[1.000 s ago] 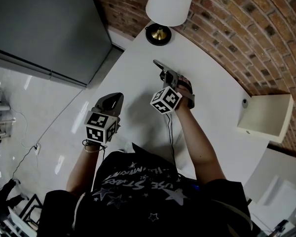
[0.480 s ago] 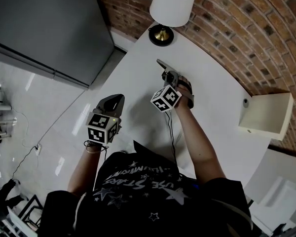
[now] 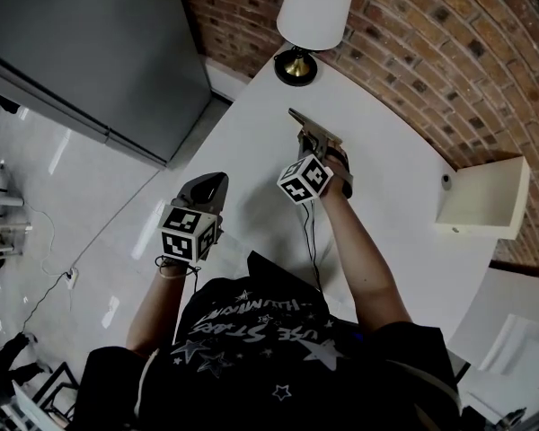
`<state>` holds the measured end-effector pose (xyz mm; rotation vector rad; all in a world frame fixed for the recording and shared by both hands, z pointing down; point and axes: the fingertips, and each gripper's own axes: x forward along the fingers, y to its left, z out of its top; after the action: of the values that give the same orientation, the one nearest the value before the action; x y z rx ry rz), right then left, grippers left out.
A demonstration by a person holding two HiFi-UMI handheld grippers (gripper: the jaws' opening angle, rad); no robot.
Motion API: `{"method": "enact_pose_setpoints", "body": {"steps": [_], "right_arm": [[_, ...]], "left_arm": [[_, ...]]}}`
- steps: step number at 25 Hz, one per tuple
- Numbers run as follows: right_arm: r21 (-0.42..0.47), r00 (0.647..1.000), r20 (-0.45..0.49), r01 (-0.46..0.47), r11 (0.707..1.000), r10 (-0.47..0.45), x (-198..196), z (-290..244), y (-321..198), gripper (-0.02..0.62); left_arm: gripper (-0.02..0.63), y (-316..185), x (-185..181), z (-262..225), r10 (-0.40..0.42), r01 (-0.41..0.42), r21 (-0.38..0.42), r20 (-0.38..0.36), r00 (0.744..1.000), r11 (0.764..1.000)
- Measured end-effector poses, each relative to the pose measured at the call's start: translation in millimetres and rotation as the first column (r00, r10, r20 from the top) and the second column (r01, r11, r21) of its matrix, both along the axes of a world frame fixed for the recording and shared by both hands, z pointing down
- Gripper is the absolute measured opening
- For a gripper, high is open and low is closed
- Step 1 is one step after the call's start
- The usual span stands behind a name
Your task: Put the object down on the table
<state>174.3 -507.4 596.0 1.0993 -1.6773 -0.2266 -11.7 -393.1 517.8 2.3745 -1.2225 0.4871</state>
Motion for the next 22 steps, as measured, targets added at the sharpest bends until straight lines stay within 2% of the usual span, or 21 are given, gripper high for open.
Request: {"method": "enact_pose_setpoints", "body": {"steps": [12, 18, 22], "right_arm": [[0.111, 0.99, 0.065, -0.134, 0.985, 0.127, 5, -60, 67, 0.058], [0.172, 0.976, 0.109, -0.207, 0.963, 0.191, -5, -92, 125, 0.049], [0.193, 0.96, 0.132, -0.269, 0.944, 0.247, -12, -106, 178, 0.046]], "left_arm": [[0.021, 52, -22, -33, 0.053, -0.049, 0.074, -0.049, 0.997, 0.996], [0.021, 94, -37, -55, 0.107, -0.099, 0.131, -0.054, 0.993, 0.986], [0.021, 131, -45, -63, 0.171, -0.16, 0.159, -0.06, 0.983, 0.974]]}}
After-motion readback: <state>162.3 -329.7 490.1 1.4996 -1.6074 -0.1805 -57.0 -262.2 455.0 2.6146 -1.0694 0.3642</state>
